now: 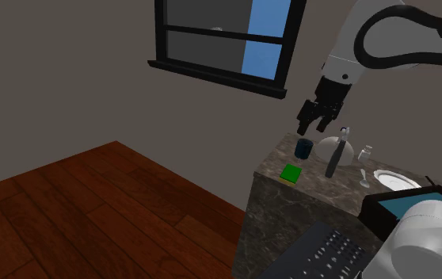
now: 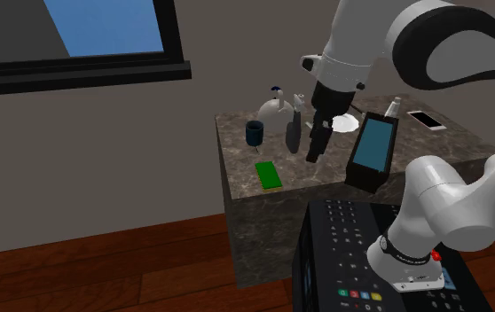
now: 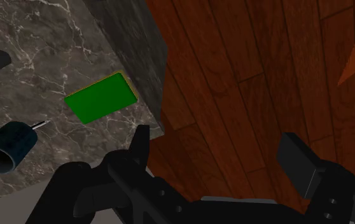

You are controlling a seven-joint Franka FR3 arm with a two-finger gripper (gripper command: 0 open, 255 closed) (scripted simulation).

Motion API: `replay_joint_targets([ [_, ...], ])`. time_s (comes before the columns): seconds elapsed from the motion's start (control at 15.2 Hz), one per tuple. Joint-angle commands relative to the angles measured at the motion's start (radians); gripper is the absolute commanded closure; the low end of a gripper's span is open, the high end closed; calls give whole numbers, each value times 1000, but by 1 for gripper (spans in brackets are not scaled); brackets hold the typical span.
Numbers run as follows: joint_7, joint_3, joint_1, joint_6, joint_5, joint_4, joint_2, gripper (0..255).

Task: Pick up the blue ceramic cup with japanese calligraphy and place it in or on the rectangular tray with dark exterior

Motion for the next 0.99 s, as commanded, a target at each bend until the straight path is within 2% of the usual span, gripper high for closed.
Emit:
replay_joint_targets([
  [0.0,0,0,0,0,0,0,0,0],
  [0.53,-140,-141,-43,145,-73,22,192,0],
  [0.92,-247,-242,-62,244,-93,88,374,0],
])
